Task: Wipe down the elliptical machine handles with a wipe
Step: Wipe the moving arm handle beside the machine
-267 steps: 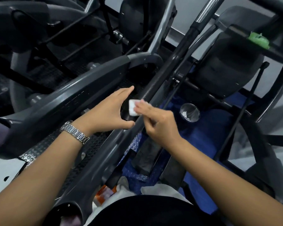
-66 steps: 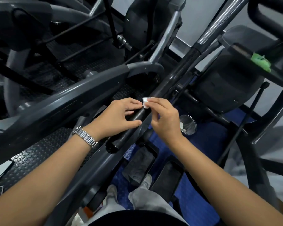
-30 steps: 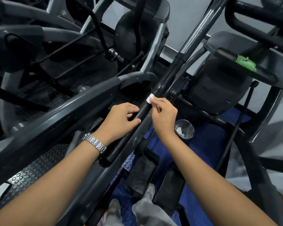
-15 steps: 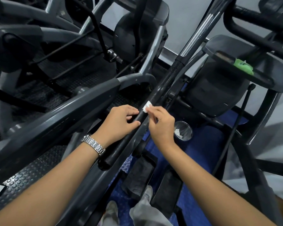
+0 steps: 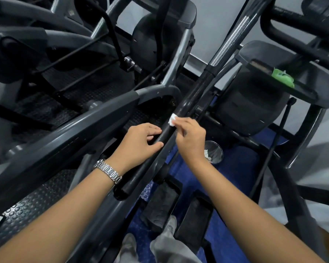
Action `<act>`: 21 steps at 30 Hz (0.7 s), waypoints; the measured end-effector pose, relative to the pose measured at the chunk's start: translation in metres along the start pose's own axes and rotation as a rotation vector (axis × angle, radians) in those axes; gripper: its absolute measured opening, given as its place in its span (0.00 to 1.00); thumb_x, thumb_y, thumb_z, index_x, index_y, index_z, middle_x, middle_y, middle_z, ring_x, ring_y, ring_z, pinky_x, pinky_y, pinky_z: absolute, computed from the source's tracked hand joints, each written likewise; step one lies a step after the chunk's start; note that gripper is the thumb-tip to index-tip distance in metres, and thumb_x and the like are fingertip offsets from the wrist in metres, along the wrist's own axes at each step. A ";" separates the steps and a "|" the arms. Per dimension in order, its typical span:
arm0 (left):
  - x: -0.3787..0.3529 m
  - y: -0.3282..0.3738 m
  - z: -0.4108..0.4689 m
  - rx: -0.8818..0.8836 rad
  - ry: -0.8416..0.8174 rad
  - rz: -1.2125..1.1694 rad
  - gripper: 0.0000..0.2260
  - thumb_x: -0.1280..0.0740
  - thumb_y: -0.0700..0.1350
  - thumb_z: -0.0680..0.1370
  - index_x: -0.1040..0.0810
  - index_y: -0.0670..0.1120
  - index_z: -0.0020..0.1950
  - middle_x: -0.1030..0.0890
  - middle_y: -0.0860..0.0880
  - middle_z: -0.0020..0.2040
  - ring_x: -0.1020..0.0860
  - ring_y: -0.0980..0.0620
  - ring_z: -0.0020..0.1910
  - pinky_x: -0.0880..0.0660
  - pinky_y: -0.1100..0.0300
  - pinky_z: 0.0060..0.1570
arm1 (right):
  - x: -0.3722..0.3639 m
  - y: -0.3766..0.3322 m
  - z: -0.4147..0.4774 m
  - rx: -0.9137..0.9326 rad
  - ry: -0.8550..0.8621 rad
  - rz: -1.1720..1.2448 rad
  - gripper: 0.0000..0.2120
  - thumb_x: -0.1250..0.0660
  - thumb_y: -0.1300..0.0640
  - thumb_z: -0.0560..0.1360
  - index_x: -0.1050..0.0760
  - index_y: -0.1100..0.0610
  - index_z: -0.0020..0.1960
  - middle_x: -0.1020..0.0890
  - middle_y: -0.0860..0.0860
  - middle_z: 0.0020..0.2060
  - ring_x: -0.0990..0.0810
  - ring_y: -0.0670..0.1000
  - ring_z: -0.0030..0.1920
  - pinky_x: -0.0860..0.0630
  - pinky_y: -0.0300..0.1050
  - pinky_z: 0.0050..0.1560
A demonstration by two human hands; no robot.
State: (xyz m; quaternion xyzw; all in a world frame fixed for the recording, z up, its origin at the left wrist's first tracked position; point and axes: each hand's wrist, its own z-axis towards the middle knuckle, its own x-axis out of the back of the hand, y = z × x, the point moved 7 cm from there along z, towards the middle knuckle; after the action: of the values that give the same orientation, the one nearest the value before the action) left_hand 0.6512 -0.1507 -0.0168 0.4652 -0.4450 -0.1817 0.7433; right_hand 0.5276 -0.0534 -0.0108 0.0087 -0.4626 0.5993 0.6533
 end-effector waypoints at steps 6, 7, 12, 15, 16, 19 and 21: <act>-0.003 -0.001 -0.002 0.001 0.001 0.002 0.16 0.28 0.42 0.72 0.20 0.42 0.60 0.21 0.52 0.56 0.22 0.60 0.54 0.27 0.69 0.57 | -0.002 -0.010 -0.013 0.022 -0.023 -0.029 0.15 0.35 0.74 0.67 0.16 0.60 0.47 0.16 0.51 0.44 0.19 0.52 0.46 0.22 0.49 0.49; -0.003 -0.002 -0.002 0.003 0.001 0.003 0.17 0.28 0.42 0.72 0.20 0.42 0.60 0.21 0.53 0.57 0.22 0.60 0.55 0.27 0.69 0.57 | 0.001 -0.011 -0.017 0.049 -0.029 -0.011 0.16 0.36 0.74 0.67 0.16 0.61 0.47 0.16 0.52 0.44 0.18 0.53 0.46 0.21 0.49 0.49; -0.002 -0.002 -0.001 0.008 -0.001 0.006 0.17 0.28 0.42 0.73 0.21 0.42 0.61 0.21 0.53 0.57 0.23 0.60 0.55 0.27 0.70 0.57 | 0.001 0.006 0.008 -0.038 0.020 0.000 0.15 0.37 0.75 0.67 0.16 0.61 0.45 0.16 0.52 0.43 0.18 0.53 0.45 0.20 0.53 0.48; -0.004 -0.002 -0.002 0.004 0.000 0.015 0.17 0.28 0.43 0.73 0.21 0.42 0.61 0.21 0.53 0.57 0.22 0.60 0.55 0.27 0.69 0.57 | -0.001 -0.005 -0.002 0.003 -0.002 -0.008 0.15 0.37 0.74 0.67 0.16 0.61 0.45 0.16 0.52 0.43 0.18 0.53 0.45 0.21 0.51 0.48; -0.004 -0.003 -0.002 0.005 0.000 0.019 0.17 0.28 0.43 0.73 0.21 0.43 0.61 0.21 0.53 0.57 0.22 0.60 0.55 0.26 0.68 0.57 | 0.000 -0.008 -0.008 0.036 -0.016 0.000 0.15 0.36 0.75 0.67 0.16 0.61 0.46 0.16 0.52 0.43 0.18 0.53 0.46 0.20 0.50 0.48; -0.005 -0.005 -0.001 0.015 -0.012 0.065 0.18 0.29 0.44 0.72 0.21 0.43 0.61 0.21 0.53 0.58 0.22 0.57 0.55 0.24 0.62 0.57 | 0.007 0.000 -0.010 0.072 -0.010 0.008 0.15 0.35 0.76 0.67 0.16 0.62 0.45 0.16 0.53 0.42 0.17 0.52 0.44 0.20 0.50 0.46; -0.007 -0.002 0.001 0.008 -0.016 0.133 0.18 0.30 0.44 0.73 0.22 0.43 0.62 0.21 0.52 0.59 0.22 0.54 0.55 0.23 0.58 0.57 | 0.007 0.011 0.003 0.003 0.014 0.004 0.14 0.35 0.75 0.68 0.16 0.62 0.45 0.16 0.52 0.42 0.17 0.51 0.44 0.19 0.51 0.45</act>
State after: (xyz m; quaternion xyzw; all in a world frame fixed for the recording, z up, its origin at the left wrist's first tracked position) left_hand 0.6473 -0.1476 -0.0218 0.4361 -0.4815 -0.1340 0.7484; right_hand 0.5164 -0.0465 -0.0109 0.0047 -0.4571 0.6013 0.6554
